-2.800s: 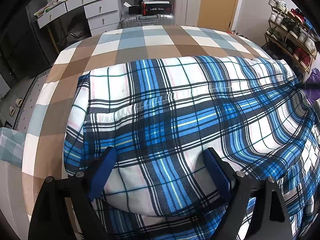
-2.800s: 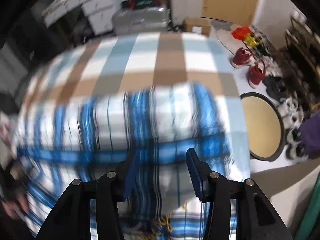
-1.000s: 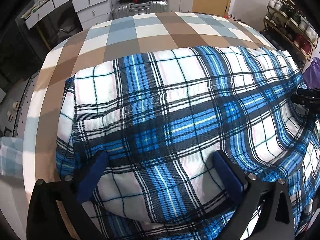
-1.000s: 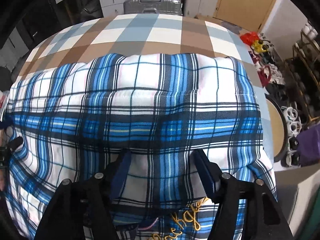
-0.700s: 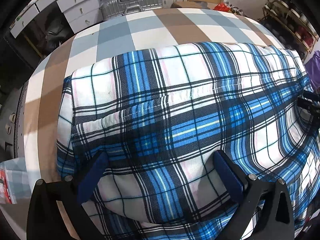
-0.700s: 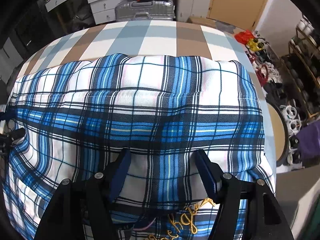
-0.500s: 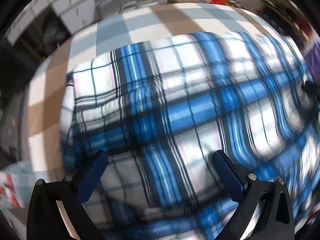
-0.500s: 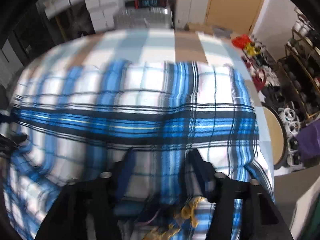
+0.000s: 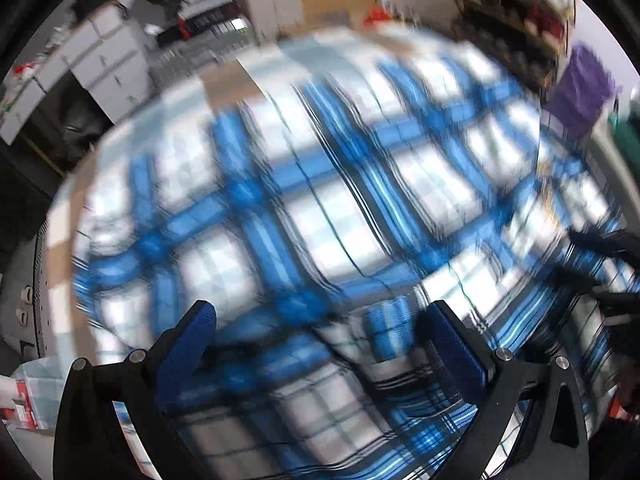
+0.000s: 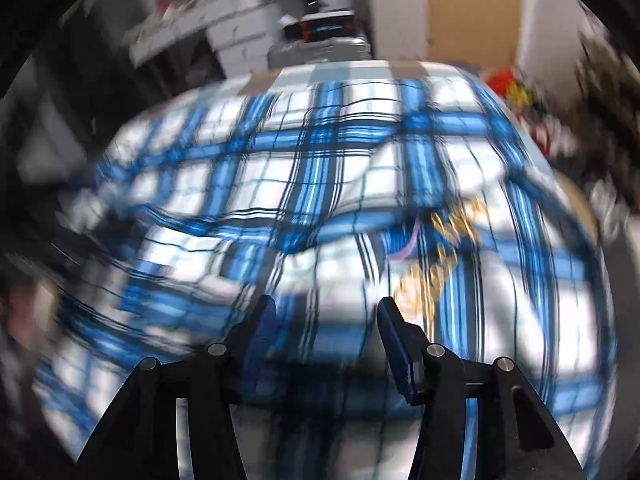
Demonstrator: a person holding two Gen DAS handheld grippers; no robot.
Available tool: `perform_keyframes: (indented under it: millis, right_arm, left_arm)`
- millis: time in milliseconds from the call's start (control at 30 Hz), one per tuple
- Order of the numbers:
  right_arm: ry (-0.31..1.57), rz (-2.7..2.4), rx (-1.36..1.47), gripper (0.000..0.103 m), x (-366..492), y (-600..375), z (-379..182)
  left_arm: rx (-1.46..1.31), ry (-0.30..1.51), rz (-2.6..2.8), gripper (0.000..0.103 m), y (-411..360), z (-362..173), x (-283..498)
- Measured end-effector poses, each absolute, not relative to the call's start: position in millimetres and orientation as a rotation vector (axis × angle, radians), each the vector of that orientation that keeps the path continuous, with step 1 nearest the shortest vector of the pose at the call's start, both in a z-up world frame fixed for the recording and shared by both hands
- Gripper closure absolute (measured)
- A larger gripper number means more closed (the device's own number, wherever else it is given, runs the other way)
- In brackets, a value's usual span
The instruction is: Fold large clothes
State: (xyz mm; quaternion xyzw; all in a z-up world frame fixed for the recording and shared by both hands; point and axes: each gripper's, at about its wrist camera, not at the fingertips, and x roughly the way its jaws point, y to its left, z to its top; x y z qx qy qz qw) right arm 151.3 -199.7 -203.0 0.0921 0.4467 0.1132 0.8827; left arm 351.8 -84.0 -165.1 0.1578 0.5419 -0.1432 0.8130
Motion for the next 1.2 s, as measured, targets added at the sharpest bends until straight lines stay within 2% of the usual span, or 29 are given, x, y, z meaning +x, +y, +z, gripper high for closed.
perform_keyframes:
  millis: [67,133,167,267,433,533,667,867,900,933,967,1000,1100,1133,1200]
  right_arm:
    - [0.890,0.260,0.308,0.049,113.9,-211.8,-188.6]
    - [0.842,0.295,0.386,0.049,78.4,-219.9,-173.8]
    - [0.802,0.311,0.413,0.046,58.2,-220.2,-167.1]
    - [0.686,0.339,0.447,0.027,13.4,-213.0,-150.1]
    - [0.591,0.457,0.409,0.025,-7.3,-181.5,-134.9]
    - [0.569,0.512,0.367,0.021,-14.0,-163.9,-127.3]
    - [0.587,0.553,0.368,0.021,-12.3,-155.1,-130.2]
    - [0.570,0.521,0.362,0.021,-6.1,-168.6,-135.6]
    - [0.570,0.508,0.363,0.020,-4.5,-171.7,-137.0]
    - [0.571,0.486,0.361,0.020,-3.1,-174.2,-137.8]
    - [0.573,0.474,0.361,0.020,-1.2,-176.3,-138.7]
    - [0.577,0.472,0.365,0.020,0.9,-177.9,-139.9]
    - [0.602,0.460,0.389,0.020,6.6,-183.0,-144.9]
    - [0.615,0.458,0.403,0.020,8.9,-185.3,-147.0]
    - [0.630,0.445,0.432,0.020,12.0,-191.4,-150.9]
  left_arm:
    - [0.364,1.207,-0.299,0.000,-86.8,-187.1,347.1]
    - [0.362,1.168,-0.269,0.008,-80.4,-175.9,339.5]
    - [0.377,1.137,-0.257,0.009,-75.9,-164.7,331.9]
    - [0.303,1.061,-0.256,0.009,-44.1,-120.4,295.2]
    - [0.214,1.044,-0.137,0.009,19.8,-92.3,228.7]
    - [0.117,1.108,-0.079,0.009,53.0,-103.8,200.0]
    - [-0.022,1.228,-0.036,0.009,71.7,-142.2,178.8]
    - [-0.105,1.253,-0.078,0.010,72.0,-173.4,154.9]
    - [-0.101,1.242,-0.072,0.016,68.6,-175.2,153.8]
    - [-0.090,1.237,-0.071,0.034,65.4,-175.2,152.8]
    - [-0.074,1.239,-0.072,0.045,63.3,-176.8,152.8]
    - [-0.061,1.248,-0.072,0.066,58.4,-180.1,155.1]
    - [-0.099,1.234,-0.102,0.095,53.1,-183.0,159.3]
    - [-0.132,1.239,-0.115,0.100,54.3,-184.4,160.6]
    - [-0.191,1.239,-0.125,0.101,58.7,-186.9,160.5]
